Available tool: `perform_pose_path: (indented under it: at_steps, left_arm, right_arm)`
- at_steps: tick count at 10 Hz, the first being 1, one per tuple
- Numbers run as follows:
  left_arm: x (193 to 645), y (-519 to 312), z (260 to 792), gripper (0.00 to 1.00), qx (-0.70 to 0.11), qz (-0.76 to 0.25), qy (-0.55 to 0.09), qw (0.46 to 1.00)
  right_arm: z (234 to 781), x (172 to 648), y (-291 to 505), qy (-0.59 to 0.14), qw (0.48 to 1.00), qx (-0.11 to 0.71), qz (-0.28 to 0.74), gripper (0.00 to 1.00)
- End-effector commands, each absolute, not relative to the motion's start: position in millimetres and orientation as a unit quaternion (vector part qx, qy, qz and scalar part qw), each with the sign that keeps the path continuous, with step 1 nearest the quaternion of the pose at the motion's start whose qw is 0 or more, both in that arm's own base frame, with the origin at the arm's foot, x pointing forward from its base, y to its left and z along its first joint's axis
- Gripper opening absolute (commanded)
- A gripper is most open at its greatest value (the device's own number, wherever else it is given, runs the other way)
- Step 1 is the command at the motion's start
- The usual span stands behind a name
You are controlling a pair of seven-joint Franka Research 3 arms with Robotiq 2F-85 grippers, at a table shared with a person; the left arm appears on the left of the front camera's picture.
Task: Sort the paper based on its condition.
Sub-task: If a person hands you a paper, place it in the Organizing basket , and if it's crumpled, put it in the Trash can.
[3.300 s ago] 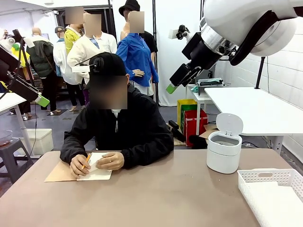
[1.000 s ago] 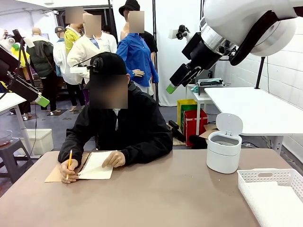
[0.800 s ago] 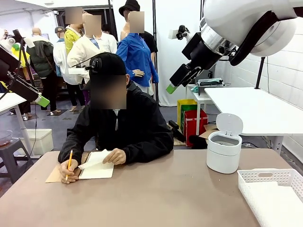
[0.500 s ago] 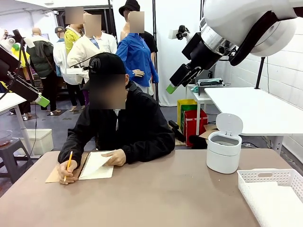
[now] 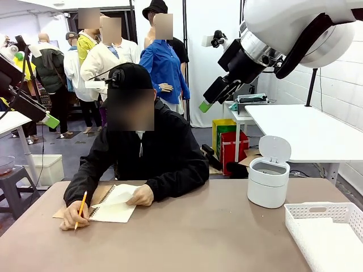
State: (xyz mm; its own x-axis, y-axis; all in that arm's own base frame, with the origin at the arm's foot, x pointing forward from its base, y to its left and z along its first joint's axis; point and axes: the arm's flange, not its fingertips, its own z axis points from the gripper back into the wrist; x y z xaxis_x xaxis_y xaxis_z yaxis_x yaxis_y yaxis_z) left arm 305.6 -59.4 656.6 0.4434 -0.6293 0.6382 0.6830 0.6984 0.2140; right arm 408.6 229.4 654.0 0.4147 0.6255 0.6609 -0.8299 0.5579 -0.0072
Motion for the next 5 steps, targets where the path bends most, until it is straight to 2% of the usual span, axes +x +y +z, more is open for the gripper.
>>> perform_pose_path:
  at_steps: [1, 5]
  left_arm:
    - [305.5, -59.3, 656.8, 1.00, -0.038, -0.387, -0.359, 0.849]
    - [305.5, -59.3, 656.8, 1.00, -0.038, -0.387, -0.359, 0.849]
  right_arm:
    - [654.7, 408.7, 230.3, -0.316, 0.827, 0.158, 0.437, 1.00]
    - [654.7, 408.7, 230.3, -0.316, 0.827, 0.158, 0.437, 1.00]
